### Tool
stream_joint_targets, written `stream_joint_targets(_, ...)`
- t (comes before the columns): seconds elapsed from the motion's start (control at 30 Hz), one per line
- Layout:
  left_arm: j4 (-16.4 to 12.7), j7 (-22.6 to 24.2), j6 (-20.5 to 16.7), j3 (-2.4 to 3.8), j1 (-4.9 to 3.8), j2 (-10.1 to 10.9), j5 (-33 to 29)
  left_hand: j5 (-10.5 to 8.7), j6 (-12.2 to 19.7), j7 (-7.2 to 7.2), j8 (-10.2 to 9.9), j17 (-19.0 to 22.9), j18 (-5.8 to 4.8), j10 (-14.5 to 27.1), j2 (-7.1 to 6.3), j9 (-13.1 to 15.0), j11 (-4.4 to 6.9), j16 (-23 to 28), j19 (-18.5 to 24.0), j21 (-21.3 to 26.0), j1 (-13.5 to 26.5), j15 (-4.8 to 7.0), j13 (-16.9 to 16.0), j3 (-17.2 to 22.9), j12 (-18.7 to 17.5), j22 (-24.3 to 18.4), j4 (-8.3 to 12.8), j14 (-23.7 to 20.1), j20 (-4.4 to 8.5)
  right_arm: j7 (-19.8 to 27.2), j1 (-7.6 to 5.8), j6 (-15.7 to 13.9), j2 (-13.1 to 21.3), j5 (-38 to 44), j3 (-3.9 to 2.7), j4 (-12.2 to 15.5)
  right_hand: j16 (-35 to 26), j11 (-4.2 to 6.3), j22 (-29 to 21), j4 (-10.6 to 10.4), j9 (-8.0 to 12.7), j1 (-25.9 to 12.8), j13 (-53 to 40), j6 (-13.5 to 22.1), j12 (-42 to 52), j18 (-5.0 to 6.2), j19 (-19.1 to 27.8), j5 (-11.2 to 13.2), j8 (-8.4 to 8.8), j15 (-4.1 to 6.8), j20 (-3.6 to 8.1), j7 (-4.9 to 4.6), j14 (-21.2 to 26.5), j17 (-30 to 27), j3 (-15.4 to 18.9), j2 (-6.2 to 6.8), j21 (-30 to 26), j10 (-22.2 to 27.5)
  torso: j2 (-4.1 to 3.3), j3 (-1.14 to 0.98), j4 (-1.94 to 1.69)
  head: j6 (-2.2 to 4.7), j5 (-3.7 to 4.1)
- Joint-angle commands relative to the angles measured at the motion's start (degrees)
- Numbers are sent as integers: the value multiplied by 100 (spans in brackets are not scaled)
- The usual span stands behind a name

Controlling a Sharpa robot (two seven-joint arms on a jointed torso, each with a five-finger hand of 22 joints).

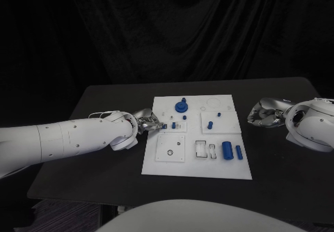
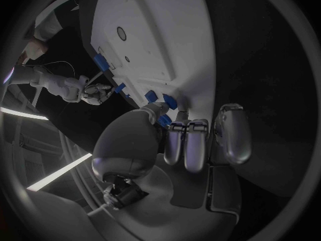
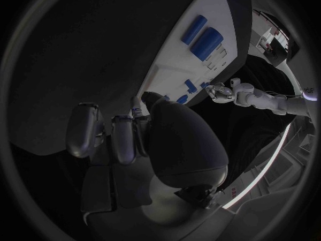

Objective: Assemble the parts on the task board

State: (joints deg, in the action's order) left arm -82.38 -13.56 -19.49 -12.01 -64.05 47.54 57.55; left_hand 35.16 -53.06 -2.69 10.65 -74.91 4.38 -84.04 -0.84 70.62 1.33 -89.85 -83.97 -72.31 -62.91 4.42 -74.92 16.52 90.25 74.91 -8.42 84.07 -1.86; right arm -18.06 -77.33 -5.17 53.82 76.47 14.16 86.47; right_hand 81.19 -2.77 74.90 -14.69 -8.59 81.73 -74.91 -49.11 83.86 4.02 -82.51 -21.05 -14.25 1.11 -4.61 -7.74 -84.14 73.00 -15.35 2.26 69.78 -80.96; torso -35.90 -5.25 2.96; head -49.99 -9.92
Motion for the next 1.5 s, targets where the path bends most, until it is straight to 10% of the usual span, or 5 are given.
stream_joint_targets(0.03,-53,180,45,-8,17,-30,5,38,-46,13,23,-1509,-47,-596,-53,0,39,-15,-40,-12,-26,45,-1508,62,-25,991,18,593,35,-88,5,37,9,15,-3,3,-37,8,904,-7,-6,24,-397,-14,-33,47,40,-27,-32,35,-8,20,-144,-9,-37,10,-18,38,0,0,7,-1,6)
stream_joint_targets(0.57,-100,940,-689,-8,17,14,5,491,-249,147,458,-1509,-56,-596,-269,345,158,-15,-61,-54,-105,147,-1508,682,-25,1003,520,593,131,-89,5,18,23,15,-3,4,-44,20,901,-3,3,24,-393,29,-38,49,43,-28,-11,41,-4,21,-141,-20,-38,19,-30,38,1,1,5,-1,30)
stream_joint_targets(1.17,-265,1072,-1034,-8,17,156,5,538,-295,169,566,-1509,-67,-596,-318,431,181,-15,-83,-103,-42,170,-1508,802,-25,1017,579,593,153,-95,6,34,32,15,-3,-6,-45,22,900,-2,5,24,-391,40,-39,50,44,-28,-6,43,-3,22,-140,-22,-38,20,-34,38,1,0,-3,-1,42)
stream_joint_targets(1.37,-242,902,-1055,-8,18,134,5,125,-281,186,649,-1509,-69,-596,-310,503,197,-15,-96,-106,129,187,-1508,853,-25,1017,503,593,174,-104,7,53,21,15,-3,-12,-54,27,894,-2,9,22,-373,58,-51,55,52,-28,3,47,0,22,-135,-38,-39,23,-58,52,1,-2,6,-1,21)
stream_joint_targets(1.5,-225,808,-1091,-8,18,125,5,-655,-265,188,741,-1509,-69,-596,-277,565,196,-15,-100,-95,277,186,-1508,739,-25,1014,342,593,175,-100,7,33,24,15,-3,-11,-56,28,891,-3,10,21,-368,63,-55,58,57,-28,5,48,0,22,-134,-40,-39,23,-70,56,-1,-2,10,-1,13)
